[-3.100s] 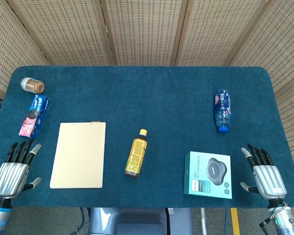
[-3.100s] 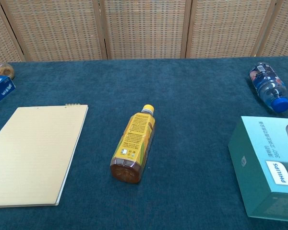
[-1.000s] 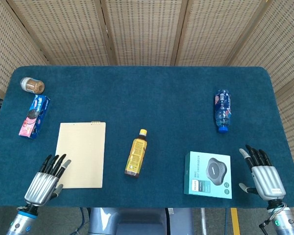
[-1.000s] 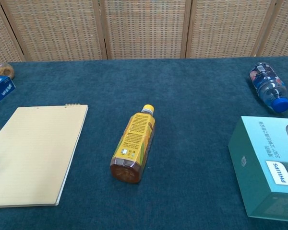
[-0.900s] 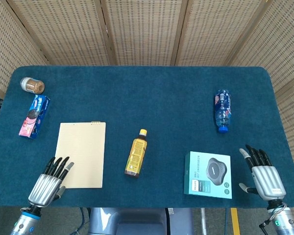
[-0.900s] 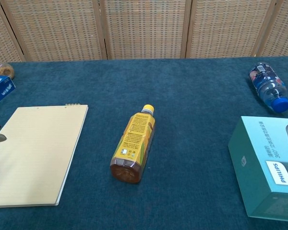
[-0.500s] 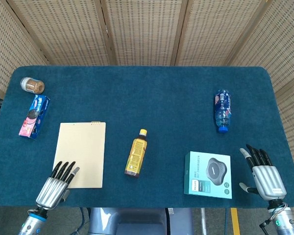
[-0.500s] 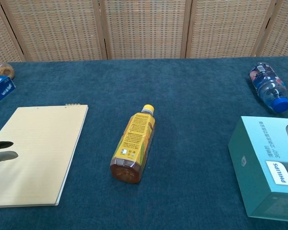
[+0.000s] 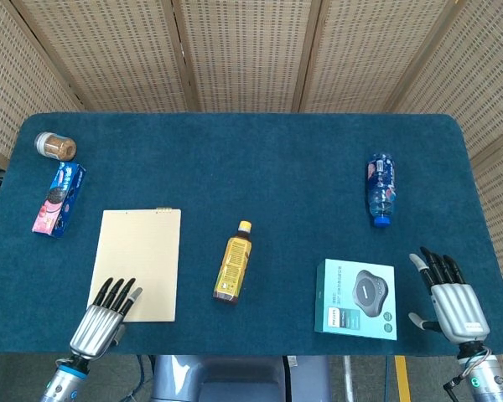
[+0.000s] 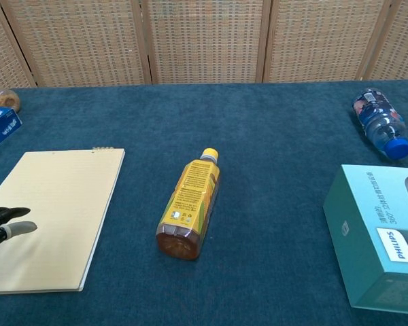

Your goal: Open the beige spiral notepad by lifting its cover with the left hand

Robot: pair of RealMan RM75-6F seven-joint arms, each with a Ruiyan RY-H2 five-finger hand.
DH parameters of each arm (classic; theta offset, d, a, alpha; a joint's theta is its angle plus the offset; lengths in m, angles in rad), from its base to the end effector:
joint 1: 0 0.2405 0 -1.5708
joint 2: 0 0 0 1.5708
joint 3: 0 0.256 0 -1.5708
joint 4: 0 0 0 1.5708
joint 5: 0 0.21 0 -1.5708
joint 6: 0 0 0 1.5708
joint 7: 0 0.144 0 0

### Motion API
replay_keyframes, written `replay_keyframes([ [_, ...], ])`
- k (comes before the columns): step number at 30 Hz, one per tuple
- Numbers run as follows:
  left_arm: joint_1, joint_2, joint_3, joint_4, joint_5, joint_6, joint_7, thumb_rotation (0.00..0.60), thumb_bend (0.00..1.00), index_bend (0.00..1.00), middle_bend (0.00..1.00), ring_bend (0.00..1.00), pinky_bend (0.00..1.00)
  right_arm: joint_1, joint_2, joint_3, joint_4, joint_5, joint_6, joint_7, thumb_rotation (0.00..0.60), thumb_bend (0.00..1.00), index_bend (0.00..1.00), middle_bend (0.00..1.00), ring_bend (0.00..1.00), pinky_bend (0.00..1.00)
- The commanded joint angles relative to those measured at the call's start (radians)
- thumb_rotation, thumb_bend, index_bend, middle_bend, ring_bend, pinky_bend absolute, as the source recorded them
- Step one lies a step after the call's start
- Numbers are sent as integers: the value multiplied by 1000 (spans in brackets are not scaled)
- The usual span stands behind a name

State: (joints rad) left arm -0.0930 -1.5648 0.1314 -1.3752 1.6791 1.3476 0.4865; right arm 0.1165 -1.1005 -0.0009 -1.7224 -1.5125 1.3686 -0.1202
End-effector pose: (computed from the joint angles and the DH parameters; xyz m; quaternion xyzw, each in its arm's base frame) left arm -0.2785 0.1334 -0.0142 -0.7710 -0.2950 -0.2809 0.4895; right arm -0.2925 -0.1758 0.1321 0.6469 -0.4103 0.3426 0.5439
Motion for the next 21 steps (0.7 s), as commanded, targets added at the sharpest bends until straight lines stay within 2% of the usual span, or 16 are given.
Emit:
replay_keyframes([
  [1, -1, -9, -3, 5, 1, 2, 2, 600, 388, 0, 0, 0, 0, -2, 0, -2, -2, -6, 4, -2, 600, 0, 0, 0, 0, 0],
  [21, -11, -40, -8, 33, -14, -9, 0, 600, 403, 0, 0, 0, 0, -1, 1, -1, -1, -1, 1, 3, 600, 0, 0, 0, 0, 0],
])
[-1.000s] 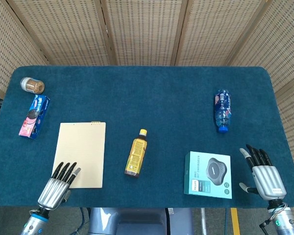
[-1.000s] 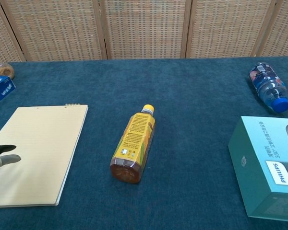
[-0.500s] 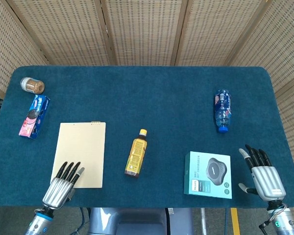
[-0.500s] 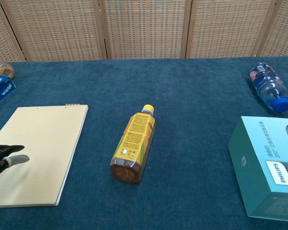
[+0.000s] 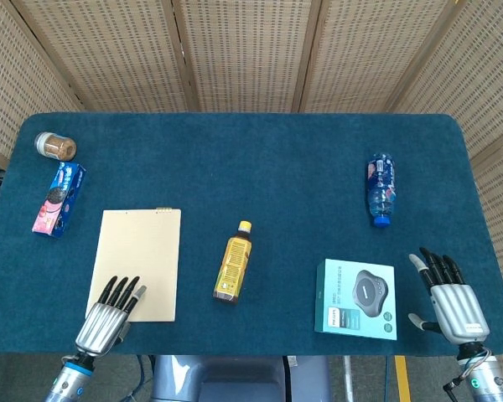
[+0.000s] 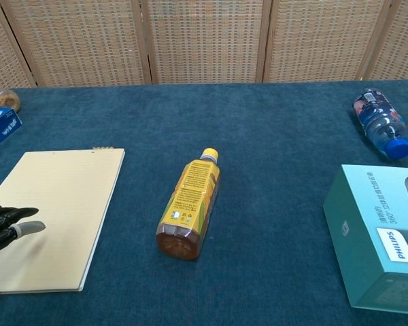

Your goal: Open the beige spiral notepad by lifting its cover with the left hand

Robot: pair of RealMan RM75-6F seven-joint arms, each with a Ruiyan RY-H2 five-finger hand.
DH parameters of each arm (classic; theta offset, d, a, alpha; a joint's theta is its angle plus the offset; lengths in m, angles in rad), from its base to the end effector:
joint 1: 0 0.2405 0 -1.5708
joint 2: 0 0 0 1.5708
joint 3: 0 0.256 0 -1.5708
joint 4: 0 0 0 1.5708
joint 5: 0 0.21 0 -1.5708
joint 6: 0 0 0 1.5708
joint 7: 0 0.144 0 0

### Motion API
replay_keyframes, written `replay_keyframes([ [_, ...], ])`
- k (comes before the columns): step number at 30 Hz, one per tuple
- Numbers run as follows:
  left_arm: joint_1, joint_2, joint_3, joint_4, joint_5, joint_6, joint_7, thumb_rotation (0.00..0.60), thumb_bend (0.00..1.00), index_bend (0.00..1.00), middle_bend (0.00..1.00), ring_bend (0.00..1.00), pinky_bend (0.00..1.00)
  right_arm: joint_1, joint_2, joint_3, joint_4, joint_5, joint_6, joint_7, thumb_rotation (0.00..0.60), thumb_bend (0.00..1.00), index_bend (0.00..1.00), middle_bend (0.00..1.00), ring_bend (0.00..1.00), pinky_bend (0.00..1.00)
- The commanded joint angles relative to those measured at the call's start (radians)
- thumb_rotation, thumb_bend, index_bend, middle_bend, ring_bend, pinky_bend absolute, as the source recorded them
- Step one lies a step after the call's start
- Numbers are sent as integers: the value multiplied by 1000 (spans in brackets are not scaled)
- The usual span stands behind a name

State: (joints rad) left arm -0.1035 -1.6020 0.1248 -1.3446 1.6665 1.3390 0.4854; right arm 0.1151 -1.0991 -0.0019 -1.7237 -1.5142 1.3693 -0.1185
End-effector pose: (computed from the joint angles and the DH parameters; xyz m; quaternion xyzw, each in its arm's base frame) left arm -0.2766 0.1379 -0.0240 -0.7702 -0.2962 -0.2830 0.4888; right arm -0.2924 -0.1752 0.1323 0.6468 -0.4109 0.3428 0.5434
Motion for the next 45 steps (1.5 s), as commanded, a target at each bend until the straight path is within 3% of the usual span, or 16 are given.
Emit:
replay_keyframes([
  [1, -1, -5, -2, 5, -3, -1, 1, 600, 405, 0, 0, 0, 0, 0, 0, 1, 1, 0, 1, 2, 600, 0, 0, 0, 0, 0],
  [32, -10, -31, -16, 43, -33, -4, 0, 600, 445, 0, 0, 0, 0, 1, 1, -1, 1, -3, -2, 6, 600, 0, 0, 0, 0, 0],
  [45, -29, -48, -46, 54, -59, -16, 12, 600, 559, 0, 0, 0, 0, 1, 1, 0, 2, -2, -3, 6, 600, 0, 0, 0, 0, 0],
])
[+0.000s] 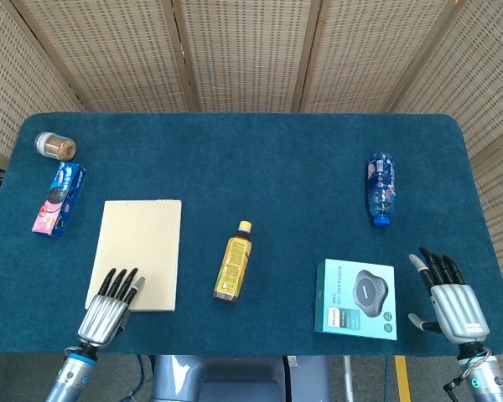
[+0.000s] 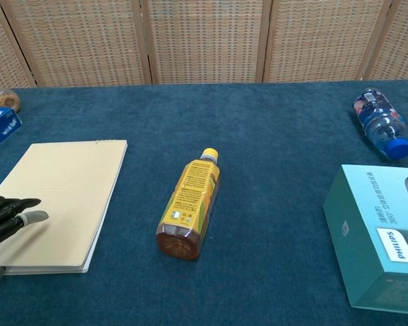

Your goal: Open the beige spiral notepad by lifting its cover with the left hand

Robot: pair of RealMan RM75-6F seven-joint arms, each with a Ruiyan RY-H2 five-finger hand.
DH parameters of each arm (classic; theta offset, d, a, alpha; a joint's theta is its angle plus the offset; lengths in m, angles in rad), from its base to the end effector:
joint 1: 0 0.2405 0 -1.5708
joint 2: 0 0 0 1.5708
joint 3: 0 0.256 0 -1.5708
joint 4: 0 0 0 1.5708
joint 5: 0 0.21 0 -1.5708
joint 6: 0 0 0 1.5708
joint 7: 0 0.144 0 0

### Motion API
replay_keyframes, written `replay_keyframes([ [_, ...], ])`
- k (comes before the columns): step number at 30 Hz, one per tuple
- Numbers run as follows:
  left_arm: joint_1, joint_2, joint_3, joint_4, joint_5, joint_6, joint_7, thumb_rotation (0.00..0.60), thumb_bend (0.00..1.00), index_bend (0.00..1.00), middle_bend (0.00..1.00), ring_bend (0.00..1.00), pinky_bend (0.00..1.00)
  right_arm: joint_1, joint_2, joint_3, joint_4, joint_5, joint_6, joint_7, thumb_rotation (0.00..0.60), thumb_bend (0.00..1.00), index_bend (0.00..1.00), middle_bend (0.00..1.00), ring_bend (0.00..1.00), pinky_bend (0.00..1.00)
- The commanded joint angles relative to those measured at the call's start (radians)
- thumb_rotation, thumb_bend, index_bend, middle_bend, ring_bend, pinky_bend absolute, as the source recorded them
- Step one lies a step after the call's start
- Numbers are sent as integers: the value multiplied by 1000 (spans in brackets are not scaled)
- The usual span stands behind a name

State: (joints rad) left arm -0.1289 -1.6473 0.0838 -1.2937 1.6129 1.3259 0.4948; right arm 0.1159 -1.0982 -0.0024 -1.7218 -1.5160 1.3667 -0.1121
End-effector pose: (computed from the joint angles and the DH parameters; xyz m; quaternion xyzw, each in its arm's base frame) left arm -0.2797 0.1565 -0.0311 -0.7588 -0.2952 -0.2772 0.5102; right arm -0.2927 -0.1753 0.1322 0.6471 -0.4122 0.3433 0.5417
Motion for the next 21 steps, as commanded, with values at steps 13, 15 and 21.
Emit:
replay_keyframes([
  [13, -23, -16, -34, 9, -49, -24, 31, 600, 691, 0, 0, 0, 0, 8, -4, 5, 13, 17, -19, 14, 600, 0, 0, 0, 0, 0],
  [15, -27, -17, -40, 8, -55, -25, 32, 600, 708, 0, 0, 0, 0, 10, -5, 9, 18, 26, -24, 22, 600, 0, 0, 0, 0, 0],
  [21, -39, -13, -59, -4, -72, -25, 36, 600, 721, 0, 0, 0, 0, 9, -4, 17, 27, 34, -20, 42, 600, 0, 0, 0, 0, 0],
])
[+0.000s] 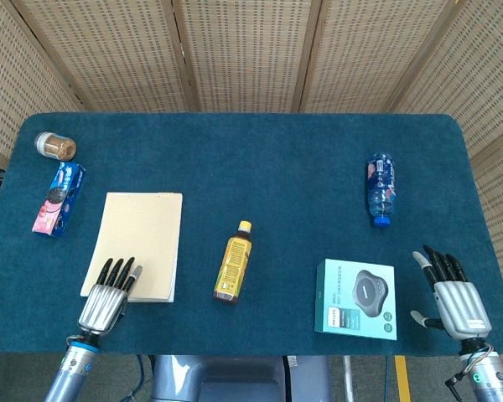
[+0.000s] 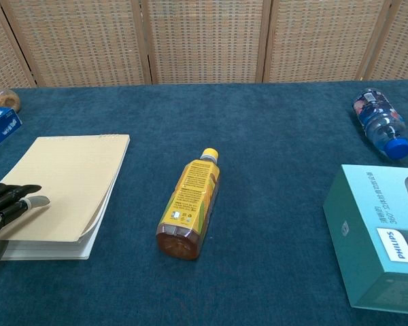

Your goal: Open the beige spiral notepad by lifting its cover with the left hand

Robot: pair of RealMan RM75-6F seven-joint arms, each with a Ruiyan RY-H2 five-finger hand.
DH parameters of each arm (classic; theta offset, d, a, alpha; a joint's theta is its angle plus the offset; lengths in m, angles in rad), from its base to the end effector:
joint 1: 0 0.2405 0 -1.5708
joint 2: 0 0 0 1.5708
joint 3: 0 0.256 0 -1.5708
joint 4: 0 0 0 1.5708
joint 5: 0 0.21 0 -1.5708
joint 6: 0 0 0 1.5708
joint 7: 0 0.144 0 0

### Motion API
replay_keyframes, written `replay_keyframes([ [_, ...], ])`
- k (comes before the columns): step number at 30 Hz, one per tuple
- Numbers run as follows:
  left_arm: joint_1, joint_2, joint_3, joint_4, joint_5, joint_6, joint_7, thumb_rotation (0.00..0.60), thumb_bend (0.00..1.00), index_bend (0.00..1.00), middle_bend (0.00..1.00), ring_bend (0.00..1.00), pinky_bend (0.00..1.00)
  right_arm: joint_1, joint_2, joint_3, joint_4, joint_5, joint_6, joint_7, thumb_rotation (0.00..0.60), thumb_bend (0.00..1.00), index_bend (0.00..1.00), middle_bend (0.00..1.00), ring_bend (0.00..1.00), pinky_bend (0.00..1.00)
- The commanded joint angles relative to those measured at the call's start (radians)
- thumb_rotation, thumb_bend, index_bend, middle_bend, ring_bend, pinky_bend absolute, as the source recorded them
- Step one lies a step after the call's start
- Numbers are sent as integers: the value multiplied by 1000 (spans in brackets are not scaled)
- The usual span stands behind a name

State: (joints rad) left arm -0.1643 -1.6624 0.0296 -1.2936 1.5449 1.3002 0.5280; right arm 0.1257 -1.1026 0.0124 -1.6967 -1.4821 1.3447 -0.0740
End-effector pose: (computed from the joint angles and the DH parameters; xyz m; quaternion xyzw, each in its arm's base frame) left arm -0.2783 0.1795 -0.0305 -0.7450 -0.2969 -0.2701 0.5328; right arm -0.3003 -0.1819 0.1335 0.6360 -0.4258 0.3428 0.5448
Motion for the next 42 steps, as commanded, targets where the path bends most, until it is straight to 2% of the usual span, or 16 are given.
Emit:
replay_keyframes([
  [1, -7, 4, -10, -6, -7, 2, 5, 600, 722, 0, 0, 0, 0, -1, 2, 3, 2, 1, 5, 8, 600, 0, 0, 0, 0, 0],
  [17, -42, 33, -57, -49, -49, 4, 28, 600, 716, 0, 0, 0, 0, -4, 5, 8, 10, -1, 17, 31, 600, 0, 0, 0, 0, 0],
  [26, -49, 42, -70, -64, -100, -13, 37, 600, 593, 0, 0, 0, 0, -3, 2, 9, 11, 0, 16, 29, 600, 0, 0, 0, 0, 0],
  [31, -53, 46, -75, -70, -122, -18, 46, 600, 560, 0, 0, 0, 0, -3, 2, 8, 12, -1, 16, 31, 600, 0, 0, 0, 0, 0],
  [42, -75, 29, -100, -50, -151, -13, 47, 600, 589, 28, 0, 0, 0, -3, 1, 9, 13, -1, 16, 32, 600, 0, 0, 0, 0, 0],
])
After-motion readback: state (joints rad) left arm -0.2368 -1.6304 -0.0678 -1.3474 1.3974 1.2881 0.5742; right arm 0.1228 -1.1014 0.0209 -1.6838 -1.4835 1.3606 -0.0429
